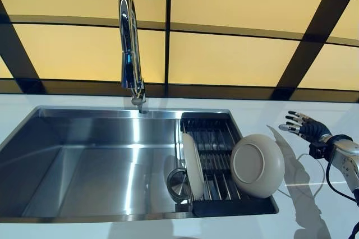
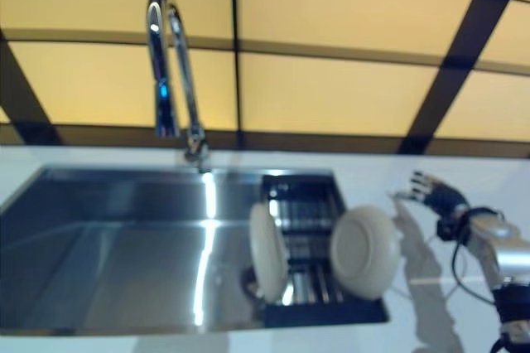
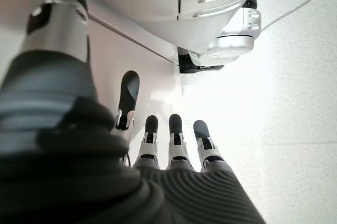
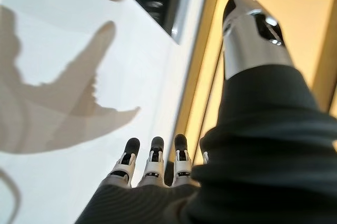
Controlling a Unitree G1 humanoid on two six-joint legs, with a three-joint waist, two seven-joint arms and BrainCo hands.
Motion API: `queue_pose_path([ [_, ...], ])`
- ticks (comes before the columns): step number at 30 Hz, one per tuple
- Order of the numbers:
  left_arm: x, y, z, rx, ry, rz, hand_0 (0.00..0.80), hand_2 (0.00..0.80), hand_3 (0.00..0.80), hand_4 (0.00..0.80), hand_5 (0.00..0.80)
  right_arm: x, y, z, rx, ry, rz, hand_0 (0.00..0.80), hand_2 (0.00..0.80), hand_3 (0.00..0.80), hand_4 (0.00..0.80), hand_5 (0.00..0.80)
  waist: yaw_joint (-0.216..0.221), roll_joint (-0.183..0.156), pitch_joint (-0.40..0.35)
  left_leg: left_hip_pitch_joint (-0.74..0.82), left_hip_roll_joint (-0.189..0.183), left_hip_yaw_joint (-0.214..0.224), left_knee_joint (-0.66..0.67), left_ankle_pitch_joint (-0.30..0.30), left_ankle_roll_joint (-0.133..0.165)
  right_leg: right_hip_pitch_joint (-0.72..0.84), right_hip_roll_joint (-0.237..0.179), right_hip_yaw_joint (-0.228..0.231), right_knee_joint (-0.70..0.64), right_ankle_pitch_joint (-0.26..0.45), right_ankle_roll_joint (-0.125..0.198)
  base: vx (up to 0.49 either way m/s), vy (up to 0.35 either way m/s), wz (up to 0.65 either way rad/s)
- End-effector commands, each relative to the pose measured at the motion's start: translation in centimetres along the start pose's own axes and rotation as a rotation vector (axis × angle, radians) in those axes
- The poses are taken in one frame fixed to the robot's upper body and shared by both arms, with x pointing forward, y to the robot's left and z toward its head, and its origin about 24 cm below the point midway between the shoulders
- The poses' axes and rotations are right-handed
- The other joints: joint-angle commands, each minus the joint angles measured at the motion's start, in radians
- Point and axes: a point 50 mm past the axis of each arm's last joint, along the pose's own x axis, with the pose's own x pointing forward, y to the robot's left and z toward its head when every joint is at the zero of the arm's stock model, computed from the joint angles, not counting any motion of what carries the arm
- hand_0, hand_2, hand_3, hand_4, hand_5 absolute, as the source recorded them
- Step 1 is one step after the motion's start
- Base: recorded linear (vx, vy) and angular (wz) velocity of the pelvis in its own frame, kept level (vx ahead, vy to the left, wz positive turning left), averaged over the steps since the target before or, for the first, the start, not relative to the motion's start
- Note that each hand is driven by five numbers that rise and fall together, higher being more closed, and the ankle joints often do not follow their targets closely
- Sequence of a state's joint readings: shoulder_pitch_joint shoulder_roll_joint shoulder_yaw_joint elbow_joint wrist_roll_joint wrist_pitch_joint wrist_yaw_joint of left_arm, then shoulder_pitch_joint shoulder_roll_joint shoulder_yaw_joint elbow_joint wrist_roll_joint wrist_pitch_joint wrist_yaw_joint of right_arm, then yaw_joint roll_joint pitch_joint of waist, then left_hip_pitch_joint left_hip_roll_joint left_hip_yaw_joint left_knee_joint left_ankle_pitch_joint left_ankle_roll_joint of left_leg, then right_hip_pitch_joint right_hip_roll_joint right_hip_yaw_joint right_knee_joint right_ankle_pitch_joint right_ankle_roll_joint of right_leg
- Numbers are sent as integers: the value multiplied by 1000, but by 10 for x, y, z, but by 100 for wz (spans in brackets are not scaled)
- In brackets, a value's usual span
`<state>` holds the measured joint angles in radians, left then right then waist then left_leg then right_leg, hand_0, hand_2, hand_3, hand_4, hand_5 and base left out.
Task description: Take plates into dishwasher
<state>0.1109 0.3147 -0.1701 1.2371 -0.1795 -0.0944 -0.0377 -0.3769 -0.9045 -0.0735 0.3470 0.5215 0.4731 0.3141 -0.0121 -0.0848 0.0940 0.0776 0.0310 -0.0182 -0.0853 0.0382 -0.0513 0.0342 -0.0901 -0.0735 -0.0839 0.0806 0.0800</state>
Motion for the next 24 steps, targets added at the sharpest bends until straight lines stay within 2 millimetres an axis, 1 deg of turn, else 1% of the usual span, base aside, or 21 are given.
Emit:
queue_pose_path([
  [1, 5, 20, 72, -16, -230, 60, 0, 0, 0, 0, 0, -4, 3, 3, -107, 47, 68, 0, 0, 0, 0, 0, 1, -48, -17, 25, -36, 58, 27, -45, 35, -9, -10, 4, 63, 16, 28, -14, -7, -8],
  [10, 4, 26, 73, -1, -238, 74, 0, 0, 0, 0, 0, -7, 0, -28, -61, 201, 153, 0, 0, 0, 0, 0, 4, -61, -11, 26, -34, 67, 26, -47, 40, -5, -6, 6, 63, 16, 32, -1, 0, -2],
  [13, 4, 28, 74, 1, -239, 78, 0, 0, 0, 0, 0, -9, 3, -40, -43, 256, 190, 0, 0, 0, 0, 0, 8, -64, -9, 23, -34, 70, 28, -47, 42, -3, -7, 2, 65, 15, 33, 0, 0, 0],
  [18, 3, 33, 75, 7, -242, 86, 0, 0, 0, 0, 0, -10, 8, -52, -31, 300, 239, 0, 0, 0, 0, 0, 11, -66, 0, 20, -35, 71, 34, -48, 45, -4, -8, 0, 73, 13, 35, 0, 0, 0],
  [24, 2, 36, 74, 15, -245, 97, 0, 0, 0, 0, 0, -11, 17, -61, -29, 320, 320, 0, 0, 0, 0, 0, 15, -74, 7, 18, -35, 70, 38, -50, 46, 2, -6, -2, 66, 15, 36, 0, 0, 0],
])
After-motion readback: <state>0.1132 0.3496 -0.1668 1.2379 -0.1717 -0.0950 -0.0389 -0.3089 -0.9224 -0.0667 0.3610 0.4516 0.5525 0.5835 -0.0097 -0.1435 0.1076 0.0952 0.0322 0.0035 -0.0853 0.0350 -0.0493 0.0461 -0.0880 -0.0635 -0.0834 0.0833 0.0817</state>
